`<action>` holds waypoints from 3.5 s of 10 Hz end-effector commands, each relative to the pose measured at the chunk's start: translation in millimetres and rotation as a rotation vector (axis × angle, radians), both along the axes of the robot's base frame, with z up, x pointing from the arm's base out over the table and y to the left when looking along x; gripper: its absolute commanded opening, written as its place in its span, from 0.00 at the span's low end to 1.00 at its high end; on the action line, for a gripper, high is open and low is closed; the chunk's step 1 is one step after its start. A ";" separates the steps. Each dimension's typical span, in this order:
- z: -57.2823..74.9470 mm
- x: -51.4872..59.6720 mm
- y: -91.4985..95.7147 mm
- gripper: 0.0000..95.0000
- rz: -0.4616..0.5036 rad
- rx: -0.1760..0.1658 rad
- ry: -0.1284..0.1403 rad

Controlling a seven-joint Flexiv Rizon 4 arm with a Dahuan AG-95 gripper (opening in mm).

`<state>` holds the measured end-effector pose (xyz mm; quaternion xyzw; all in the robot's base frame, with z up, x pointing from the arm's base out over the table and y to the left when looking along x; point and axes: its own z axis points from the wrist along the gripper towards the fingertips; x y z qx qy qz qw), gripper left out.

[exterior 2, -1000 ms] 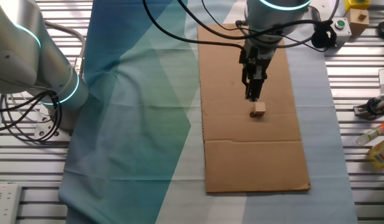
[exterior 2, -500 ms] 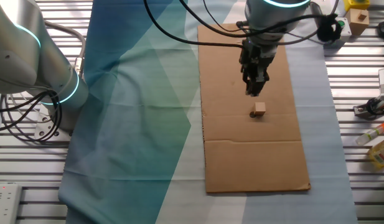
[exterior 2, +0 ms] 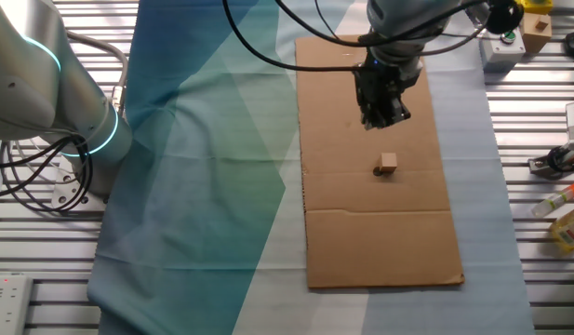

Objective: Hold a small block with the gripper and sweep it from left to right on the table

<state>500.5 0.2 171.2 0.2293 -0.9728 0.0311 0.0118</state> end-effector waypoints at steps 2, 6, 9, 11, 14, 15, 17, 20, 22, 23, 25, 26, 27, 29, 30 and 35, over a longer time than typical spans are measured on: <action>-0.4 -0.4 -0.3 0.00 0.025 -0.005 0.001; -0.1 -0.3 -0.3 0.00 0.013 0.000 0.001; 2.2 0.0 -0.7 0.00 0.004 0.005 0.004; 3.4 0.1 -0.9 0.00 -0.001 0.007 0.005; 3.5 0.1 -0.9 0.00 -0.010 0.005 0.003; 3.8 0.2 -0.9 0.00 -0.024 0.013 0.003; 4.7 0.2 -1.1 0.00 -0.028 0.019 -0.009; 5.4 0.1 -1.1 0.00 -0.045 0.027 -0.017; 6.7 0.3 -1.3 0.00 -0.056 0.029 -0.016; 7.1 0.3 -1.4 0.00 -0.055 0.029 -0.015; 7.1 0.3 -1.3 0.00 -0.059 0.028 -0.010; 6.6 0.3 -1.3 0.00 -0.060 0.026 -0.006; 6.6 0.3 -1.3 0.00 -0.059 0.025 -0.005; 6.6 0.3 -1.3 0.00 -0.056 0.030 -0.009; 6.6 0.3 -1.3 0.00 -0.062 0.031 -0.010; 6.6 0.3 -1.3 0.00 -0.096 0.077 0.036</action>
